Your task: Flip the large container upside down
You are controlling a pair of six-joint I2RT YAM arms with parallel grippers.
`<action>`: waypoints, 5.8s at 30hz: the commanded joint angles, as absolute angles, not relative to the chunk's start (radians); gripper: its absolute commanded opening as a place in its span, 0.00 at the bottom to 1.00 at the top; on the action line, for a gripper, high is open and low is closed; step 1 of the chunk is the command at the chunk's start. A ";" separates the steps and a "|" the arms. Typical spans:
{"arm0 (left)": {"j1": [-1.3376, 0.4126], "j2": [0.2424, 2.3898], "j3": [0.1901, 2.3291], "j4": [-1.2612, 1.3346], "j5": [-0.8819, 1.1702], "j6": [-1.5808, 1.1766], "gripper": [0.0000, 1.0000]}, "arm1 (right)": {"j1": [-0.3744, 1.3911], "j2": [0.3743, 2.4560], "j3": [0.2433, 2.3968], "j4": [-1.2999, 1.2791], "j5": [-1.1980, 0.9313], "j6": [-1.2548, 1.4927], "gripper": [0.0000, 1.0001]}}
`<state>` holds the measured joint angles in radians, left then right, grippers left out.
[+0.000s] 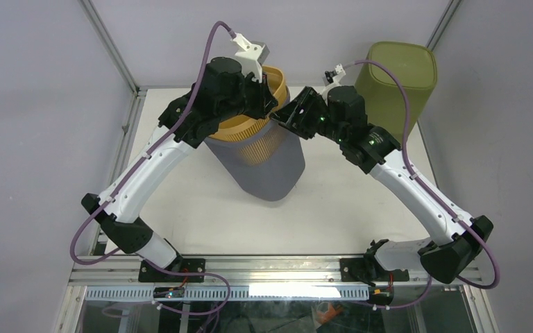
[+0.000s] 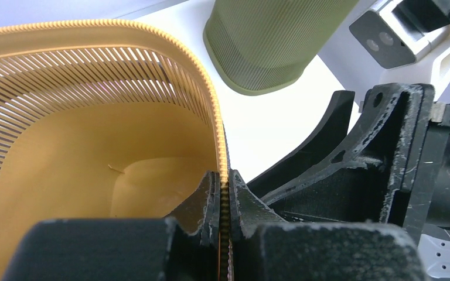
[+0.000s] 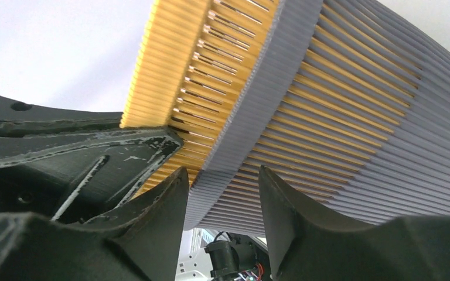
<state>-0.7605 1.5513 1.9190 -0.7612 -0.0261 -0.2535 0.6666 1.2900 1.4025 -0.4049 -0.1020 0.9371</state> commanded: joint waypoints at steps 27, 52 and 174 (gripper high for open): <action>-0.825 1.626 2.398 -0.497 0.125 -0.212 0.00 | 0.648 1.240 1.183 -0.612 0.195 1.027 0.41; -0.824 1.398 2.296 -0.357 -0.076 -0.042 0.00 | 0.669 1.317 1.303 -0.588 0.262 0.979 0.50; 0.078 1.759 1.229 0.434 0.789 -1.292 0.00 | 0.532 1.040 1.507 -0.870 0.426 0.281 0.93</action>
